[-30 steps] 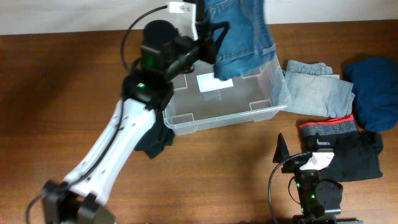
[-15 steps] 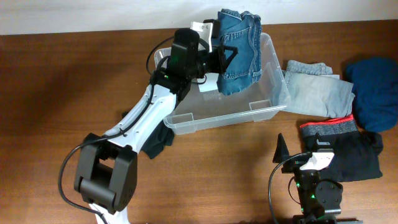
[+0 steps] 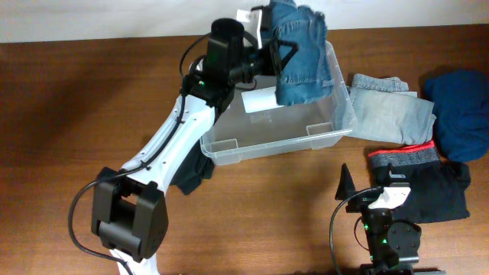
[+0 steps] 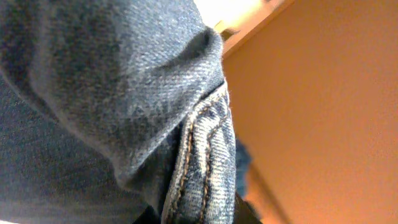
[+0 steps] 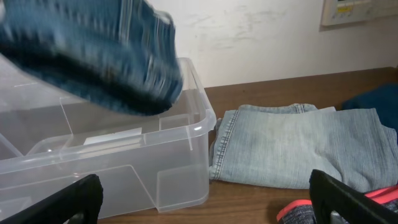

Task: Pack container
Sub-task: 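Carry the jeans over the bin and lower them inside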

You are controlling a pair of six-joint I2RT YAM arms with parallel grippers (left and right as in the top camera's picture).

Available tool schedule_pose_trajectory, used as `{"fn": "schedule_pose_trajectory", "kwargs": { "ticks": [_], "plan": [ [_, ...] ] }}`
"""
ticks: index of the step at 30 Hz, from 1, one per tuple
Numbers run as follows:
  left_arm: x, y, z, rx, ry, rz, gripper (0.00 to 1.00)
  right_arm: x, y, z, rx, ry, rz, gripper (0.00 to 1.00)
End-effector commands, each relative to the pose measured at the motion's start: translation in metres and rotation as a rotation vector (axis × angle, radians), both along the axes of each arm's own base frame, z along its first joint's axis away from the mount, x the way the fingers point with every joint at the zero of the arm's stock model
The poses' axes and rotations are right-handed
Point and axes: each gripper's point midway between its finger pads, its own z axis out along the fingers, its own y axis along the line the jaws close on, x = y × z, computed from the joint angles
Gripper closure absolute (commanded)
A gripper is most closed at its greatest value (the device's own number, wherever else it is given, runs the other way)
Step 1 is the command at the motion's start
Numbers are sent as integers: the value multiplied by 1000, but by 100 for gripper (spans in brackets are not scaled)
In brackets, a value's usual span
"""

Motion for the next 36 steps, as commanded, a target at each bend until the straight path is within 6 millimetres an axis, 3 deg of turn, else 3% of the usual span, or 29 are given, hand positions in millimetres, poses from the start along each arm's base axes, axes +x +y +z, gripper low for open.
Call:
{"fn": "schedule_pose_trajectory", "kwargs": {
  "ticks": [1, 5, 19, 26, 31, 36],
  "plan": [
    [-21, -8, 77, -172, -6, -86, 100, 0, -1, -2, -7, 4, -3, 2],
    [-27, -12, 87, -218, 2, -127, 99, 0, -1, -2, -8, 4, -3, 2],
    [-32, -17, 61, -182, 97, -166, 99, 0, -1, -2, -7, 4, -3, 2],
    [-31, -26, 70, -239, 65, -201, 99, 0, -1, -2, -7, 4, -3, 2],
    [-29, -22, 36, -146, 148, -170, 100, 0, -1, -2, -7, 4, -3, 2],
    [-22, -11, -19, 25, 220, -89, 99, 0, -1, -2, -8, 4, -3, 2]
  ]
}}
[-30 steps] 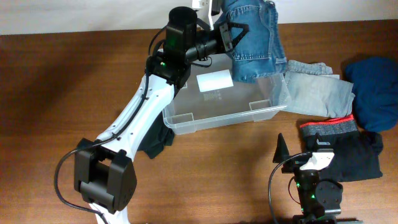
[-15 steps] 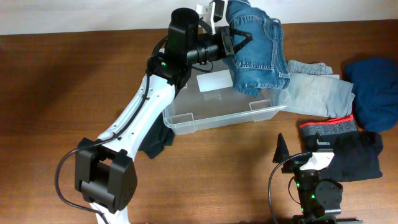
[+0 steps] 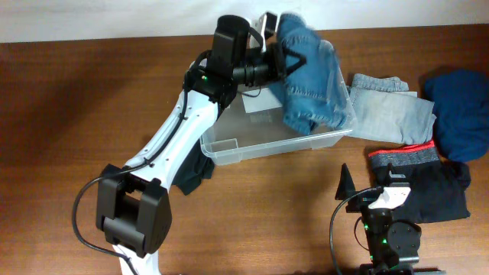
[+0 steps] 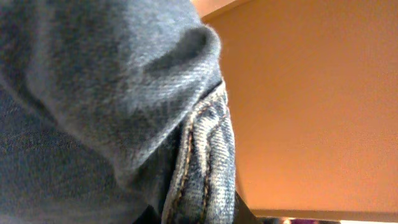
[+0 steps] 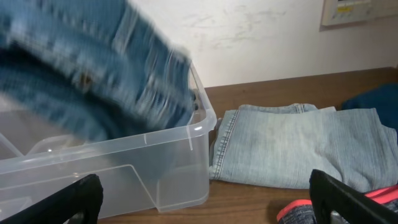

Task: Pack container
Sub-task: 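Carry the jeans over the bin and lower them inside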

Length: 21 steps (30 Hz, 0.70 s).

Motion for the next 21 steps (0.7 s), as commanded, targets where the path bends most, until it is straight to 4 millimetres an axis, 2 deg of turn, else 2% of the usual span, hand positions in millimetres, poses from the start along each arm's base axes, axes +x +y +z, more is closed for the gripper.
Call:
{"fn": "schedule_pose_trajectory", "kwargs": {
  "ticks": [1, 5, 13, 16, 21],
  "plan": [
    [5, 3, 4, 74, -111, 0, 99, 0, -1, -2, -7, 4, -3, 2],
    [7, 17, -28, 195, -48, 52, 100, 0, -1, -2, -7, 4, -2, 2],
    [15, 43, -57, 357, -13, 164, 99, 0, -1, -2, -7, 4, -2, 2],
    [17, 42, -55, 352, -25, 168, 100, 0, -1, -2, -7, 3, -2, 2],
    [19, 23, -28, 235, -110, 99, 99, 0, -1, -2, -7, 4, -3, 1]
  ]
}}
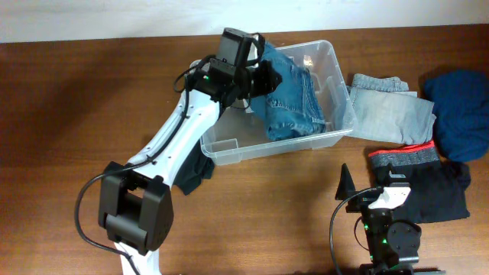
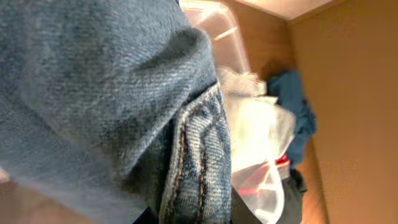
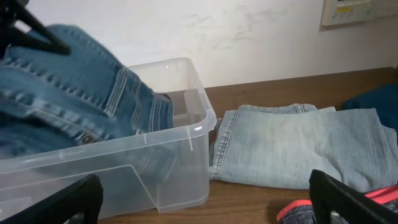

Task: Pack container
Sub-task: 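Carry the jeans over the bin and lower them inside, then open the left gripper and press the jeans flat in the bin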

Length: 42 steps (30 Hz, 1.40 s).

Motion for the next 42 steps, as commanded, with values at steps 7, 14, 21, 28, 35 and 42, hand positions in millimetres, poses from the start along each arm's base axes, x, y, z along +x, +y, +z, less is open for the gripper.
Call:
{"fn": "schedule_pose_trajectory", "kwargs": {
  "ticks": [7, 14, 21, 28, 35, 42],
  "plan": [
    [-1, -32, 60, -168, -175, -158, 99, 0, -1, -2, -8, 4, -3, 2],
    [-2, -34, 58, -176, -171, -171, 99, 0, -1, -2, -7, 4, -3, 2],
    [4, -36, 27, -148, -115, -163, 100, 0, -1, -2, -7, 4, -3, 2],
    [-1, -22, 8, -98, -31, -147, 99, 0, -1, -2, -7, 4, -3, 1],
    [7, 31, -34, 111, 63, -1, 99, 0, -1, -2, -8, 4, -3, 2],
    [10, 74, -60, 339, 82, 121, 70, 0, -1, -2, -7, 4, -3, 2]
  ]
}}
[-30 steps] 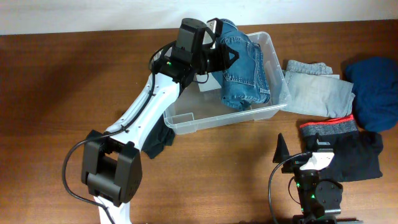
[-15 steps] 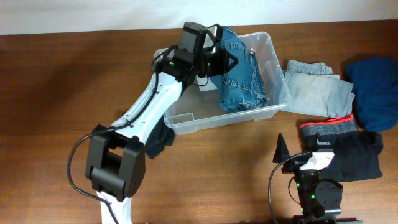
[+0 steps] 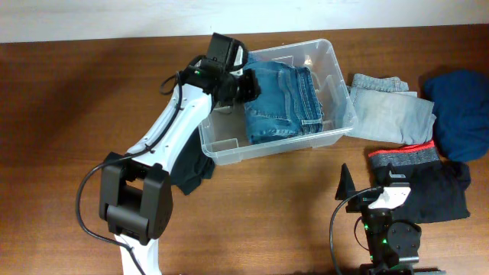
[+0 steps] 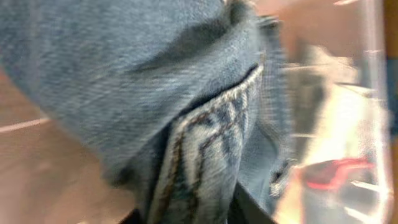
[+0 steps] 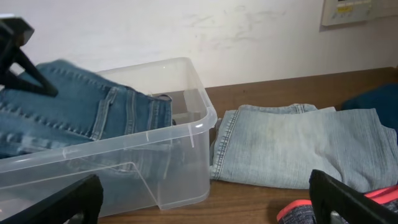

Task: Pack container
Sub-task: 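Open the left gripper and press the jeans flat in the bin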

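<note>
The clear plastic container (image 3: 341, 122) stands at the table's back centre. Dark blue jeans (image 3: 281, 103) lie folded inside it and also show through its wall in the right wrist view, jeans (image 5: 81, 112). My left gripper (image 3: 244, 84) is down in the container's left part, shut on the jeans' left edge. In the left wrist view denim (image 4: 155, 93) fills nearly everything, pinched at the gripper (image 4: 186, 211). My right gripper (image 3: 367, 183) rests open near the front edge, gripper (image 5: 205, 202), with nothing between its fingers.
Light blue folded jeans (image 3: 386, 107) lie right of the container. A navy garment (image 3: 458, 107) is at the far right. A grey-and-black garment with a red band (image 3: 416, 179) lies in front of them. A dark cloth (image 3: 191, 172) lies under the left arm.
The left gripper has shifted a little left and lower in the container. The jeans now lie flatter and further left inside it. The right arm has not moved.
The left gripper held the dark jeans high over the container's back edge. Then they hung over its right side. Then they were down inside the container, bunched. Now they lie flatter in it, still gripped.
</note>
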You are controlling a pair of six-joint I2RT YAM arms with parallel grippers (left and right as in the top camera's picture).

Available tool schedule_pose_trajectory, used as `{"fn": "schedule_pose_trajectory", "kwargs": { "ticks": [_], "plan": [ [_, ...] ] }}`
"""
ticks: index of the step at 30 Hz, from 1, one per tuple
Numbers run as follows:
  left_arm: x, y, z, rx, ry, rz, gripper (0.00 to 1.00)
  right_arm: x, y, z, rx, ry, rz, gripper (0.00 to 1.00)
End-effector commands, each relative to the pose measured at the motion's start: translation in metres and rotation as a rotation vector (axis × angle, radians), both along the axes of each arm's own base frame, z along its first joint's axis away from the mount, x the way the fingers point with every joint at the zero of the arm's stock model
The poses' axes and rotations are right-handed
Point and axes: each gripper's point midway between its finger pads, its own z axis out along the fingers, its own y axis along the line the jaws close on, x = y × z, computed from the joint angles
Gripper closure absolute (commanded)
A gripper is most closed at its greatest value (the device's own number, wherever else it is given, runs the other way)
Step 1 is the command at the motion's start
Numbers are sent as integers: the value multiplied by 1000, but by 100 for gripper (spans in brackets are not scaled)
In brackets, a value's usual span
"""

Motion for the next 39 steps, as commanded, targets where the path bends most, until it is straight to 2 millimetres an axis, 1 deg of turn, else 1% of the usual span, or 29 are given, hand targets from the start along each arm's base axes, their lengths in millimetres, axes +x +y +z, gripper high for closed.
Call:
{"fn": "schedule_pose_trajectory", "kwargs": {
  "ticks": [1, 2, 4, 5, 7, 11, 13, 16, 18, 20, 21, 22, 23, 24, 26, 30, 32, 34, 37, 39],
  "plan": [
    [11, 25, 1, 157, -72, 54, 68, 0, -1, -2, -8, 4, -3, 2],
    [12, 30, -1, 187, -77, 60, 66, 0, -1, -2, -8, 4, -3, 2],
    [12, 44, -5, 258, -75, 96, 56, 0, -1, -2, -8, 4, -3, 2],
    [12, 48, -7, 284, -77, 102, 53, 0, -1, -2, -8, 4, -3, 2],
    [11, 52, -8, 316, -83, 84, 43, 0, -1, -2, -8, 4, -3, 1],
    [7, 54, -6, 324, -76, 81, 42, 0, -1, -2, -8, 4, -3, 2],
    [6, 56, -1, 328, -80, 86, 45, 0, -1, -2, -8, 4, -3, 2],
    [8, 68, 11, 373, -116, 125, 46, 0, -1, -2, -8, 4, -3, 2],
    [10, 75, 23, 400, -150, 151, 50, 0, -1, -2, -8, 4, -3, 2],
    [8, 75, 35, 394, -175, 150, 54, 0, -1, -2, -8, 4, -3, 2],
    [5, 71, 49, 379, -203, 148, 68, 0, -1, -2, -8, 4, -3, 2],
    [4, 68, 55, 372, -216, 144, 85, 0, -1, -2, -8, 4, -3, 2],
    [2, 65, 60, 364, -229, 140, 97, 0, -1, -2, -8, 3, -3, 2],
    [0, 58, 66, 354, -245, 130, 99, 0, -1, -2, -8, 4, -3, 2],
    [-3, 47, 68, 346, -259, 111, 99, 0, -1, -2, -8, 4, -3, 2],
    [-10, 30, 65, 344, -262, 75, 99, 0, -1, -2, -8, 4, -3, 2],
    [-10, 25, 62, 354, -267, 70, 99, 0, -1, -2, -8, 4, -3, 2],
    [-10, 24, 57, 383, -271, 77, 99, 0, -1, -2, -8, 4, -3, 1],
    [-7, 24, 40, 440, -261, 84, 99, 0, -1, -2, -8, 4, -3, 2],
    [-6, 23, 25, 457, -236, 76, 99, 0, -1, -2, -8, 4, -3, 1]
  ]
}}
